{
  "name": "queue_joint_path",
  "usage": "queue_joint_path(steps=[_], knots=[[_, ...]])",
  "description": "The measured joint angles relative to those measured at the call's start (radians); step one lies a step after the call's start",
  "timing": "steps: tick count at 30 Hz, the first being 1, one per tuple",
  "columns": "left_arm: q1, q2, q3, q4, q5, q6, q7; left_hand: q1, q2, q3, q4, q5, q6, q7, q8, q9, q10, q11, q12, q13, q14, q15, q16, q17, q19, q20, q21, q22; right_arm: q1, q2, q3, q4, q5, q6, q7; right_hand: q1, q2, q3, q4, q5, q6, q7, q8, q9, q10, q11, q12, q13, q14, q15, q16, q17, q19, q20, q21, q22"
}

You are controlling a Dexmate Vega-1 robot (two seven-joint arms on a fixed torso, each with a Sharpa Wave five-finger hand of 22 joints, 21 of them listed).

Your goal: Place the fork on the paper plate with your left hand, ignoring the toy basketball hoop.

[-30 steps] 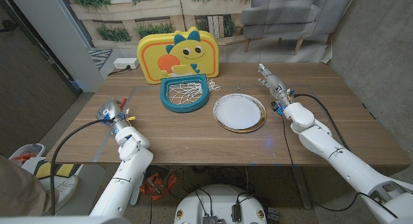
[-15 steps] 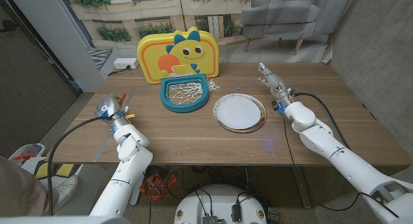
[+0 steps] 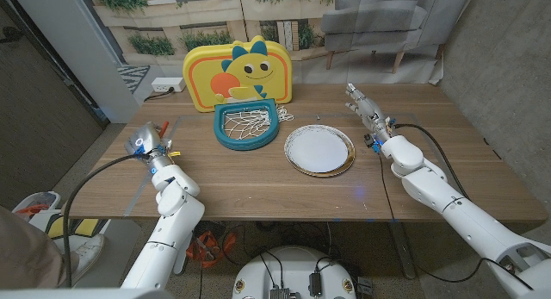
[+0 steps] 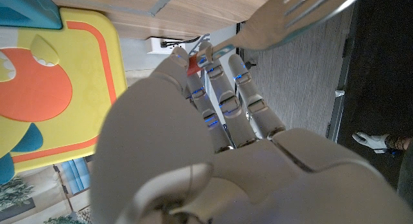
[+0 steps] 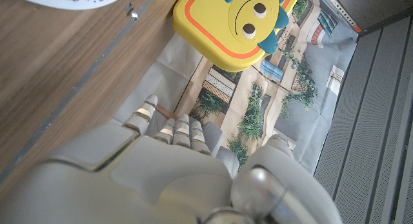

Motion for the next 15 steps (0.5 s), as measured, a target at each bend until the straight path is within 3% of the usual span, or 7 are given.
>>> queue_joint_path(steps=[15], knots=[[0.001, -0.011, -0.001, -0.04, 0.012, -0.009, -0.023, 0.0, 0.0, -0.001, 0.001, 0.0, 0.0, 0.0, 0.0, 0.0, 0.005, 0.005, -0.002, -0.001, 0.01, -0.001, 0.0, -0.005, 0.0, 0.0, 0.019, 0.0, 0.009, 0.004, 0.001, 0.015, 0.002, 0.004, 0.006, 0.003, 0.003, 0.0, 0.0, 0.0, 0.0, 0.0, 0.0, 0.0, 0.0, 0.0, 0.0, 0.0, 0.0, 0.0, 0.0, 0.0, 0.0, 0.0, 0.0, 0.0]])
